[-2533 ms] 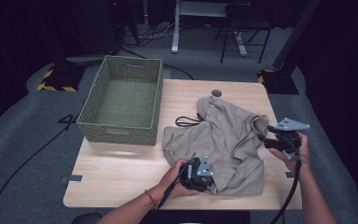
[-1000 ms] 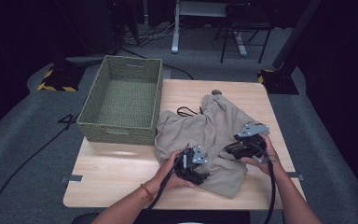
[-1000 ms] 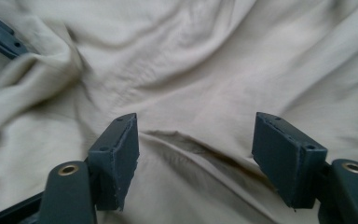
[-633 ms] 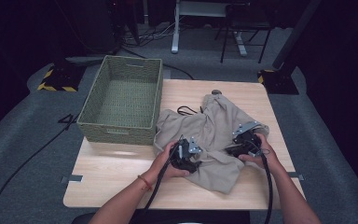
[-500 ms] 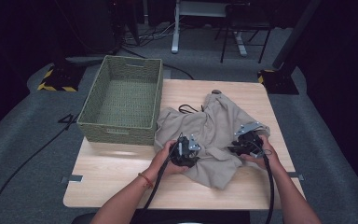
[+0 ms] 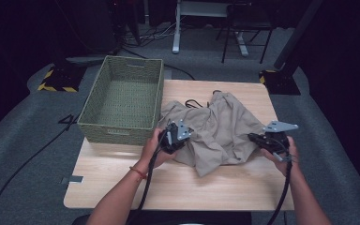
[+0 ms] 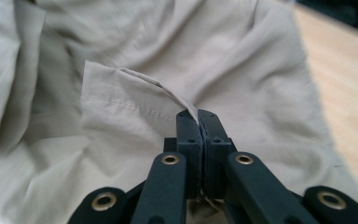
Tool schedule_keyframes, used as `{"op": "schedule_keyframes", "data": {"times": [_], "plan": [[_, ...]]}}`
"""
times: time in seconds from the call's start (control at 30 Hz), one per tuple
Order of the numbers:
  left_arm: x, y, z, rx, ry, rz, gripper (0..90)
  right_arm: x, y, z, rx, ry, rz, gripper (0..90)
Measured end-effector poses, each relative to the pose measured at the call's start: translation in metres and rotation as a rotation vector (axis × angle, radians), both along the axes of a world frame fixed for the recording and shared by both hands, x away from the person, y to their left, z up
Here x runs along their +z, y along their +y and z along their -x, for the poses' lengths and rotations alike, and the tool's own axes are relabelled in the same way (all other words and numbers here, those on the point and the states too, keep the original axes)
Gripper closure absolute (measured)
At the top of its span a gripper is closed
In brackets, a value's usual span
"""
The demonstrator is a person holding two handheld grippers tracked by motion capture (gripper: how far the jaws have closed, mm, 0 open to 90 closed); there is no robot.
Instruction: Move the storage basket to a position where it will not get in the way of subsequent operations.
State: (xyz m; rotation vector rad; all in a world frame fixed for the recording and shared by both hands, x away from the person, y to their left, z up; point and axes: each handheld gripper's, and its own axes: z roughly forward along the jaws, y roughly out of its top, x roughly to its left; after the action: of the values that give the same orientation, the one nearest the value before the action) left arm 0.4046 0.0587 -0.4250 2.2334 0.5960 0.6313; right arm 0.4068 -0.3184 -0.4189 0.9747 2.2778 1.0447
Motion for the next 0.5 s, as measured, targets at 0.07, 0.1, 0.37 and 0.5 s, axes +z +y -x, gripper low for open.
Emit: {"op": "schedule_keyframes", "data": {"times": [0.07,0.1,0.37,0.5], "plan": [[0.009,0.015,0.011,-0.002,-0.013,0.038,79.7,0.007,-0.008,0.015,0.014,-0.027,-0.016,87.3],[0.011,0.022,0.016,-0.002,-0.012,0.049,79.7,0.008,-0.011,0.023,0.024,-0.033,-0.018,86.7],[-0.010,0.058,0.067,-0.084,0.085,0.134,78.6,-0.010,-0.025,0.084,0.120,-0.001,-0.034,84.5],[-0.029,0.065,0.089,-0.113,0.133,0.075,77.7,-0.033,-0.027,0.101,0.144,0.081,-0.056,82.8]]}}
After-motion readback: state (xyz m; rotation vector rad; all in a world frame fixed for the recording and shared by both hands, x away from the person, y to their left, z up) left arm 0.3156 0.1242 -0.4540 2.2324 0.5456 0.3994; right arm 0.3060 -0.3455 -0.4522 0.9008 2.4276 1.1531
